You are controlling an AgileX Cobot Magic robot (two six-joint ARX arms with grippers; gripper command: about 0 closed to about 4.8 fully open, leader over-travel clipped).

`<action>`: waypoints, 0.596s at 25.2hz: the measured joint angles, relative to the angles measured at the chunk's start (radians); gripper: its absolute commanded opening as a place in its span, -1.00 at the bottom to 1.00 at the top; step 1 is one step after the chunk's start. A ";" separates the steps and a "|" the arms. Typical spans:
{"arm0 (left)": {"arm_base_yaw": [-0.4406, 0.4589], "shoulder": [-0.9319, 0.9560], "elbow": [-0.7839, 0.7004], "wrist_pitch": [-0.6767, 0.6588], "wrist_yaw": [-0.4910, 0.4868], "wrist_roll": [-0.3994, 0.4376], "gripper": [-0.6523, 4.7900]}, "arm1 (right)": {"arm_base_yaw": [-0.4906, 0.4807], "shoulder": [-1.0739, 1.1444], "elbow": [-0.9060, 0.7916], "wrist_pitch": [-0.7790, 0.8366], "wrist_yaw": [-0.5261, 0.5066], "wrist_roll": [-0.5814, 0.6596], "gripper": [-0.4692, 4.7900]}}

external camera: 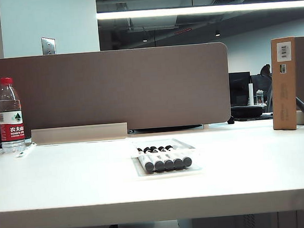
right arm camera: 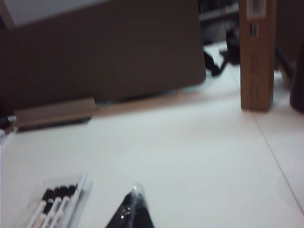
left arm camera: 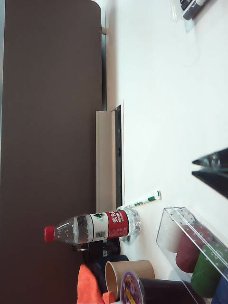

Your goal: Pick up the markers scattered on the table and put them into the packaging box, making sure the markers fit the shape of the box's grooves.

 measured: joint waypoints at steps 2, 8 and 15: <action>0.000 0.000 0.000 0.000 0.000 0.000 -0.78 | 0.000 -0.055 -0.077 0.121 0.000 0.000 -0.84; 0.000 0.000 0.000 -0.001 0.000 0.000 -0.78 | 0.000 -0.103 -0.182 0.183 0.001 -0.006 -0.84; 0.000 0.000 0.000 -0.006 0.000 0.000 -0.78 | 0.000 -0.106 -0.182 0.156 0.059 -0.089 -0.84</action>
